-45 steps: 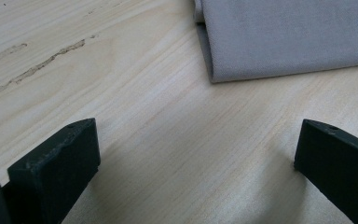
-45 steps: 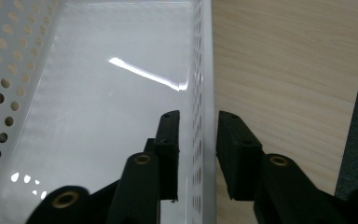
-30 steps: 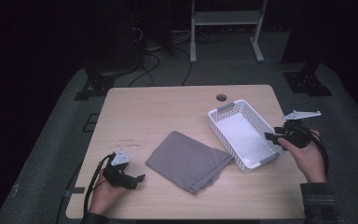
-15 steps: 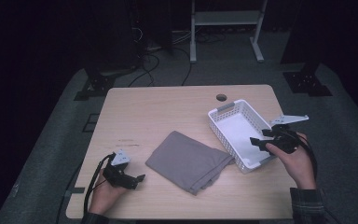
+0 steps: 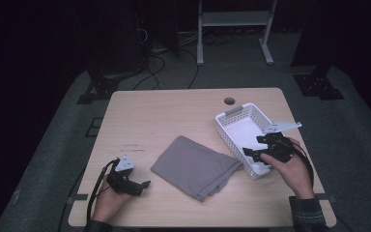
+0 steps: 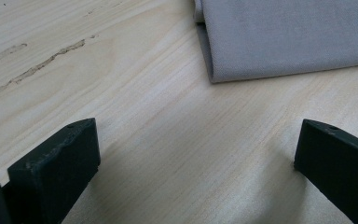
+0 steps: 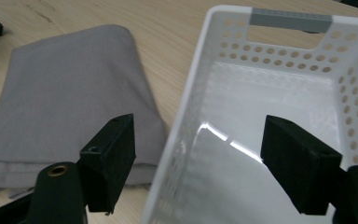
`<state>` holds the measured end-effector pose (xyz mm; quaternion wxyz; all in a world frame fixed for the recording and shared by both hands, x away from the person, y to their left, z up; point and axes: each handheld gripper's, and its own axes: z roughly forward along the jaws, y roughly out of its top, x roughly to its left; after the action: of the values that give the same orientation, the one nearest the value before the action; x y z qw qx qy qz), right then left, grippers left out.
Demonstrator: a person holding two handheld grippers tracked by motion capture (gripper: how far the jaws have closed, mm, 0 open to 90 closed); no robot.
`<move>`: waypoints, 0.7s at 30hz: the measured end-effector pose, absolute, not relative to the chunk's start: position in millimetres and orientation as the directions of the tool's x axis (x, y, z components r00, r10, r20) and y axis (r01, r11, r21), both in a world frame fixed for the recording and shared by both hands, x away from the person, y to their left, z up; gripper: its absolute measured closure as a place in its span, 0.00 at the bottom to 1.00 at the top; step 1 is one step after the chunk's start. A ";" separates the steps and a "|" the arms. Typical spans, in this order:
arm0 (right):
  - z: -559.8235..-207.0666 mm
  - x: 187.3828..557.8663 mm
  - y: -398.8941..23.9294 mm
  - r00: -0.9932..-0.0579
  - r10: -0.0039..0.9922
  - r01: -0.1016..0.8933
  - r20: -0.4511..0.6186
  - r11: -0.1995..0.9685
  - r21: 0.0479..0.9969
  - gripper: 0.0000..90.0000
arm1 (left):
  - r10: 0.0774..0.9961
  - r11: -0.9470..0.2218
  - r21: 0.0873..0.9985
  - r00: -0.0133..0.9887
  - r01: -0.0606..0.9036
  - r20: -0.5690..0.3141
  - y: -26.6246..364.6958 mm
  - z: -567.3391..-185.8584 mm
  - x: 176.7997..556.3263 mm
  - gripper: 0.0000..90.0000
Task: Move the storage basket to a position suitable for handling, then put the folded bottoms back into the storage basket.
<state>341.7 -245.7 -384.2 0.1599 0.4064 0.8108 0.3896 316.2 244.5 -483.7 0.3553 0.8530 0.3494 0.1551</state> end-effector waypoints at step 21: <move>-383.3 345.5 -175.6 -0.718 0.695 0.481 0.024 0.471 0.740 0.14 | 0.706 -0.503 0.715 0.709 0.486 0.014 244.1 -483.7 314.4 0.00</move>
<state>345.5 -175.6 -383.3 0.1416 0.3476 0.8458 0.3791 314.4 244.1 -483.7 0.3558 0.8530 0.3493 0.1540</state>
